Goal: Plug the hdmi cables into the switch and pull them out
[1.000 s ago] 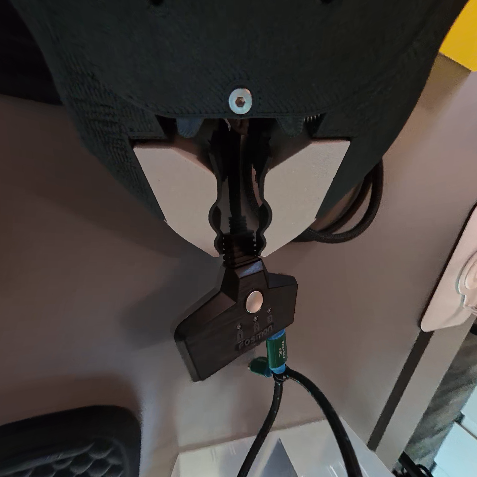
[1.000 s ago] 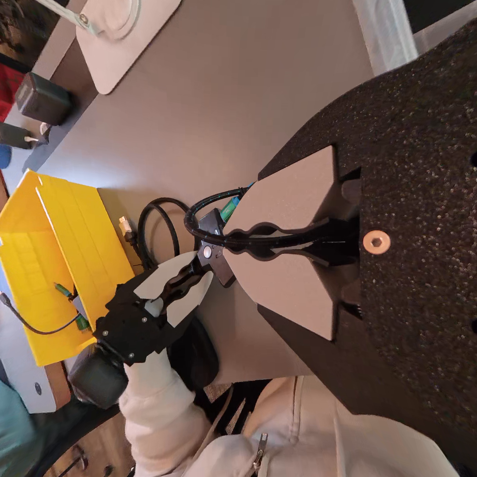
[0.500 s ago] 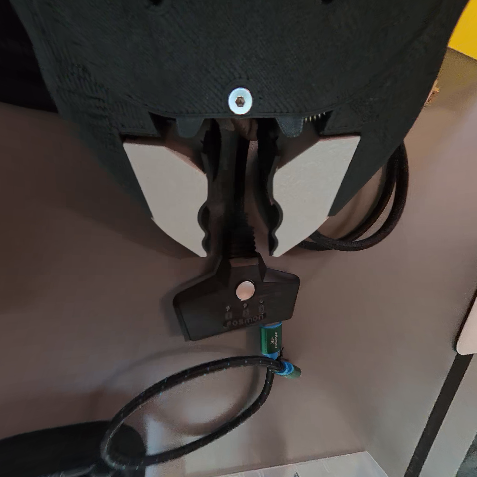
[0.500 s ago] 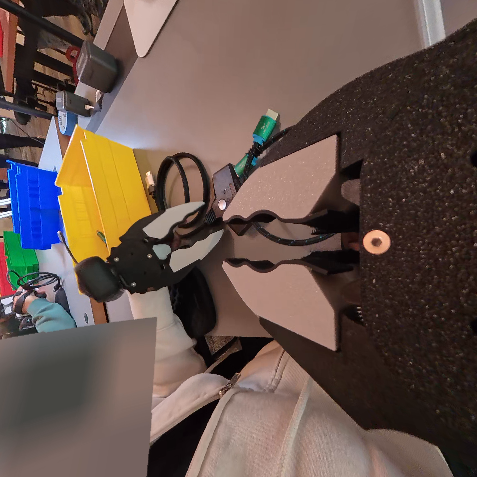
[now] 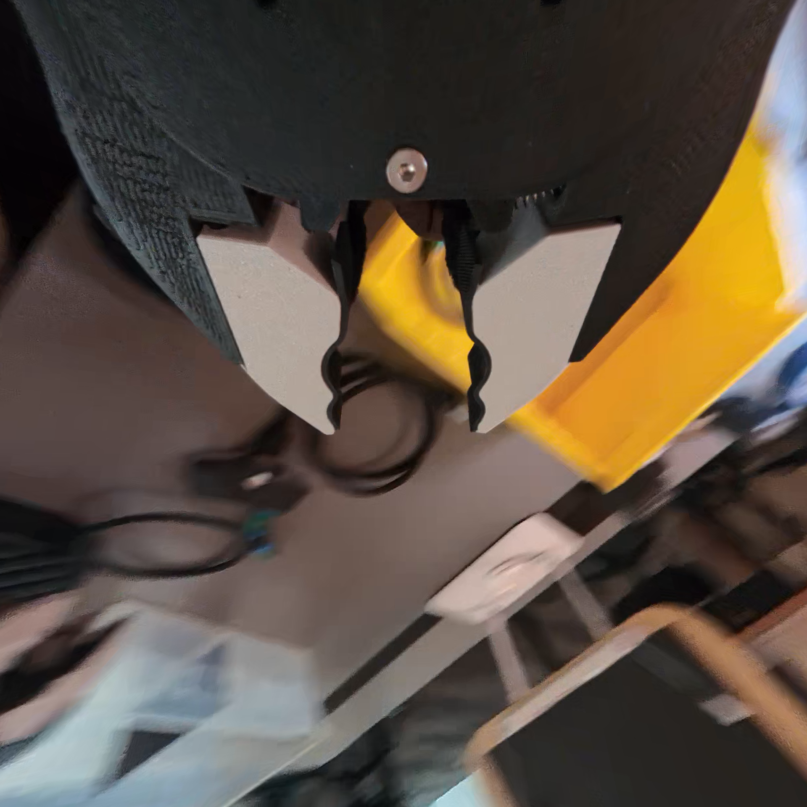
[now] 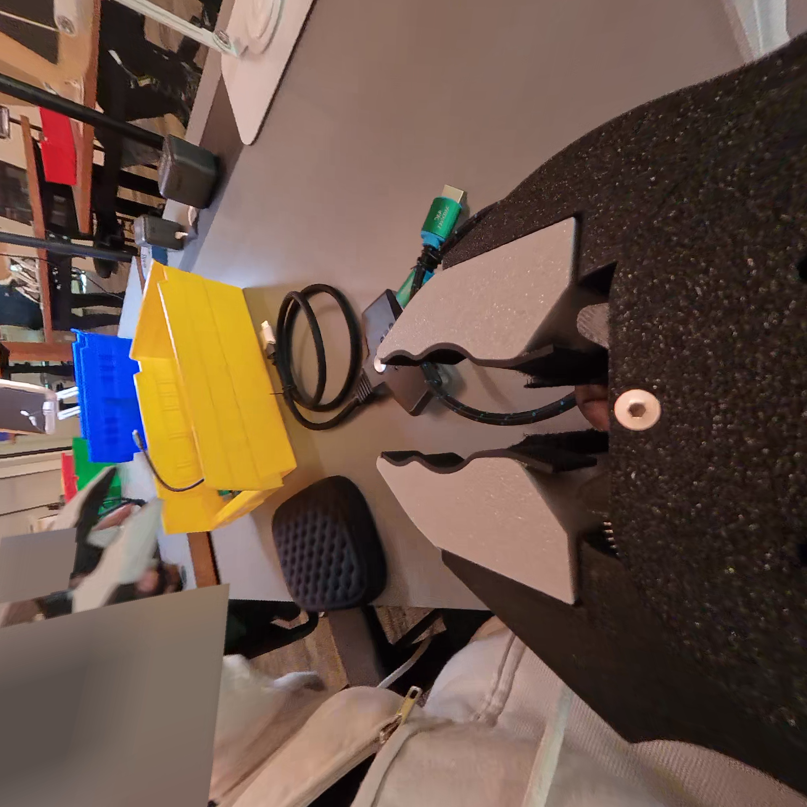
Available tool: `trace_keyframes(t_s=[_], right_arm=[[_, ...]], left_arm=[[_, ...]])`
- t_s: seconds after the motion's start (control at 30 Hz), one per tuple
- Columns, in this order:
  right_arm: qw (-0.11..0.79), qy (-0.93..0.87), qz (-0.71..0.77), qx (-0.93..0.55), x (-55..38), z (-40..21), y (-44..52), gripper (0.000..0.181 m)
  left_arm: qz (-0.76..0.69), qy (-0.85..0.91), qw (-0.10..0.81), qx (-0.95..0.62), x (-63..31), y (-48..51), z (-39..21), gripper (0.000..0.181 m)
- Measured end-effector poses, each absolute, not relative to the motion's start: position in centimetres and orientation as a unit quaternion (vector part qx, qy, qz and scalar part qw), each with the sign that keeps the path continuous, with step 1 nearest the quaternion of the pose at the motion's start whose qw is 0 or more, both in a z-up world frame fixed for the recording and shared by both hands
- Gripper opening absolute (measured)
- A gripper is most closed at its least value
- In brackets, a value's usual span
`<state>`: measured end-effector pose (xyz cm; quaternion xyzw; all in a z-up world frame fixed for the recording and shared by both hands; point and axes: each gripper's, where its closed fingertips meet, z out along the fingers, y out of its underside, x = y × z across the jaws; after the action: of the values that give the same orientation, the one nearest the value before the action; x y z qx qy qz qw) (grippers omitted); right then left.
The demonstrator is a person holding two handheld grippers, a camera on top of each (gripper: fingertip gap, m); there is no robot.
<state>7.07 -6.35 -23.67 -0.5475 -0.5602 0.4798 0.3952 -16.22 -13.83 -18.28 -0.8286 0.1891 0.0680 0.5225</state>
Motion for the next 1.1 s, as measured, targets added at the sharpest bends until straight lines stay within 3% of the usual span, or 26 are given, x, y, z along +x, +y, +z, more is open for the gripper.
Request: trace_keyframes(t_s=[0.17,0.43,0.8,0.93,1.1], right_arm=[[0.388,-0.549,0.497,-0.549,7.2,-24.2,-6.5,0.038],[0.394,-0.534,0.508,-0.55,7.5,-24.4,-6.4,0.036],[0.4,-0.514,0.518,-0.555,8.3,-24.1,-5.9,0.034],[0.399,-0.511,0.521,-0.554,8.2,-24.1,-5.9,0.034],[0.399,-0.512,0.518,-0.556,8.1,-24.2,-5.9,0.033]], left_arm=[[0.243,0.193,0.32,-0.895,-27.9,-19.7,-20.0,0.054],[0.262,0.398,0.121,-0.871,-31.7,-20.6,-23.2,0.046],[0.296,0.474,0.028,-0.829,-33.9,-20.6,-27.6,0.035],[0.35,0.492,0.016,-0.797,-34.4,-19.8,-28.1,0.006],[0.345,0.425,0.161,-0.821,-32.6,-17.3,-22.7,0.003]])
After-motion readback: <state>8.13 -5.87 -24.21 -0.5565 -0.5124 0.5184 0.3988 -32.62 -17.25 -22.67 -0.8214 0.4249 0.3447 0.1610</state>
